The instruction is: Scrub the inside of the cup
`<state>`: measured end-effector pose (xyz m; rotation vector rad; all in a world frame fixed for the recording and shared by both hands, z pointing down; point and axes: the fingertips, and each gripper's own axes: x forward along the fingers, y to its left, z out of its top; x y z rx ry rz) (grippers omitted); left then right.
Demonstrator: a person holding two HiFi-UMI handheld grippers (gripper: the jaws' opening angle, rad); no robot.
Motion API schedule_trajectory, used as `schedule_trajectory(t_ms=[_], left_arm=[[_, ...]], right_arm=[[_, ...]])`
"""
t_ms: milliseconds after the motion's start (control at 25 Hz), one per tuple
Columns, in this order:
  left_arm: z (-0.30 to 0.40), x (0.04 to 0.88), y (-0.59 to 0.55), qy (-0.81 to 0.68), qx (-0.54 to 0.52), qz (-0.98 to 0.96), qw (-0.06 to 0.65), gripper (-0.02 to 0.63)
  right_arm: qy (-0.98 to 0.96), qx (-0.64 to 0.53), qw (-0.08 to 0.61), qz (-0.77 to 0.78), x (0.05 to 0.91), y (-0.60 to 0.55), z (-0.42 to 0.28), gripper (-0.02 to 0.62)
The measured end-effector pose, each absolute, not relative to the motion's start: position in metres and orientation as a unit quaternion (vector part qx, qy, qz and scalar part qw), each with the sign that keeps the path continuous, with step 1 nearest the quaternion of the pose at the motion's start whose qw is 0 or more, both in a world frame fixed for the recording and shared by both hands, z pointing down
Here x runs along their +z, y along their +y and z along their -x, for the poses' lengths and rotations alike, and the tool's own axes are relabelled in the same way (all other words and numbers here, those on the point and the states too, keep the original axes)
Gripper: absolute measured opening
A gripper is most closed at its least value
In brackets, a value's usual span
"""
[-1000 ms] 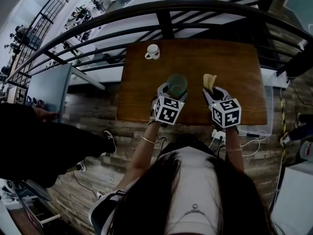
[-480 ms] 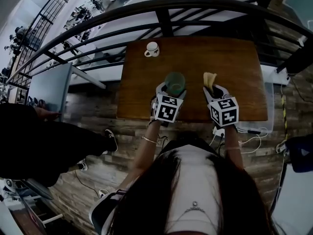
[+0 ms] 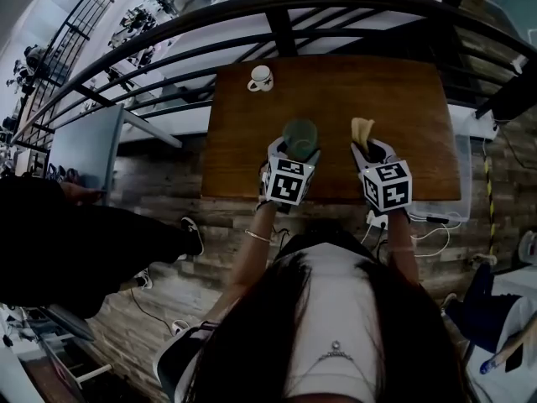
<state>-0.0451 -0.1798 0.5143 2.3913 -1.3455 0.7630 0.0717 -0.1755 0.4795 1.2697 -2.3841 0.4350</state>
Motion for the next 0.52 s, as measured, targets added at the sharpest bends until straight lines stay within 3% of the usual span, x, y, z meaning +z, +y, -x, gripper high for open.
schedule_trajectory(t_ms=[520], left_arm=[[0.0445,0.5155,-0.1856,-0.466,0.263,-0.833,0.143,0.334]], right_arm=[[-0.853,0.157,0.201,-0.456,0.4797,-0.1766,-0.0729,0.083]])
